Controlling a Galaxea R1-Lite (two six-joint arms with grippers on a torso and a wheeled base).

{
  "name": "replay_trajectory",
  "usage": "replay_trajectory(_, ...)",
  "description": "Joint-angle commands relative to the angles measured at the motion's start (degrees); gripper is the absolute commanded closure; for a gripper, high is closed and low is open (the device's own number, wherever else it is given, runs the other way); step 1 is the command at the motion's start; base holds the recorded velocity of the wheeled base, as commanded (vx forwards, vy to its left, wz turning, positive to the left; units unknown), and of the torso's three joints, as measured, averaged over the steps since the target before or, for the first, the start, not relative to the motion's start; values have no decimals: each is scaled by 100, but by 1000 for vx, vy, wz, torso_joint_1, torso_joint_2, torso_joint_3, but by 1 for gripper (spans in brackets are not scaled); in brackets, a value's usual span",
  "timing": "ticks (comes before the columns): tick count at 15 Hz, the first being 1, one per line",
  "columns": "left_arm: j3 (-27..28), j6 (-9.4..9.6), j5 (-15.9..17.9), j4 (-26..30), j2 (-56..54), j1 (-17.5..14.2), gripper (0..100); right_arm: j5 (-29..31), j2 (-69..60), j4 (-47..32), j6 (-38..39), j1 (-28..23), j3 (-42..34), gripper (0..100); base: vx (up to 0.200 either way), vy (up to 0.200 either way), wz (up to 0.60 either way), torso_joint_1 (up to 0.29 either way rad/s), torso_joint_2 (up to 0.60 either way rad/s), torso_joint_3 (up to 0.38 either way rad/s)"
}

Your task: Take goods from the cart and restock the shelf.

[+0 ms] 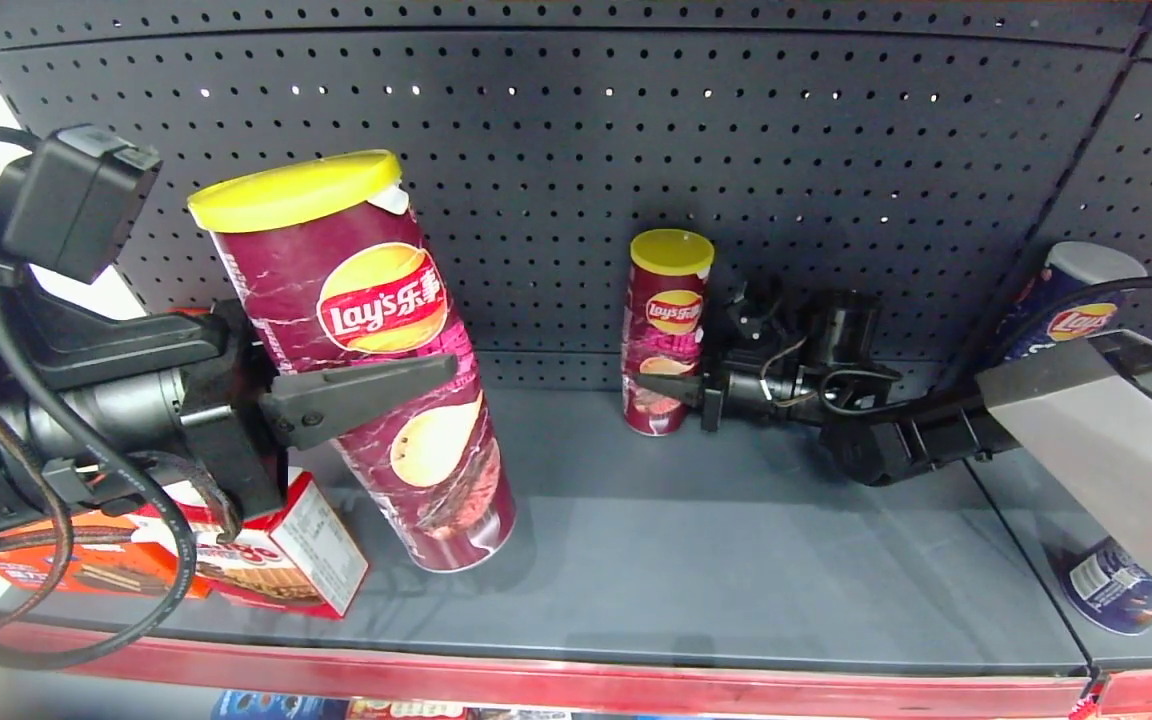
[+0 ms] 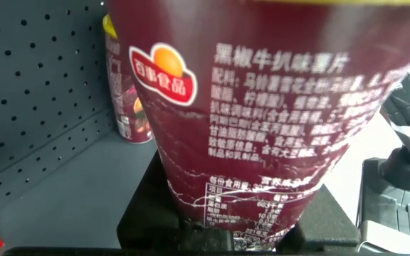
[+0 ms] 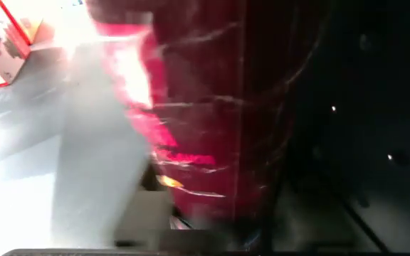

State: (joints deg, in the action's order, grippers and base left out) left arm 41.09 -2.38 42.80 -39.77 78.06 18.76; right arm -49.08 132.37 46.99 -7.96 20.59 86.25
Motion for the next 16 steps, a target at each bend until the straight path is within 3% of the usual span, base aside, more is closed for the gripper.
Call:
replay_trajectory(1,-40,0,0,-5,8,-4,100,-58,-132,3,-4,15,-99,100,0,0,0,0,0,0)
replay_trajectory(7,-58,0,9,-5,-36,-83,100,232,-1152,99,14,129,-961,100,0,0,0,0,0,0)
replay_trajectory(12,-102,0,9,-5,-45,-83,100,865,-2611,1295,102,639,-3518,100,0,0,0,0,0,0)
replay_trajectory(16,-93,0,0,-5,-54,-74,100,1155,-3243,2279,216,1105,-5004,100,0,0,0,0,0,0)
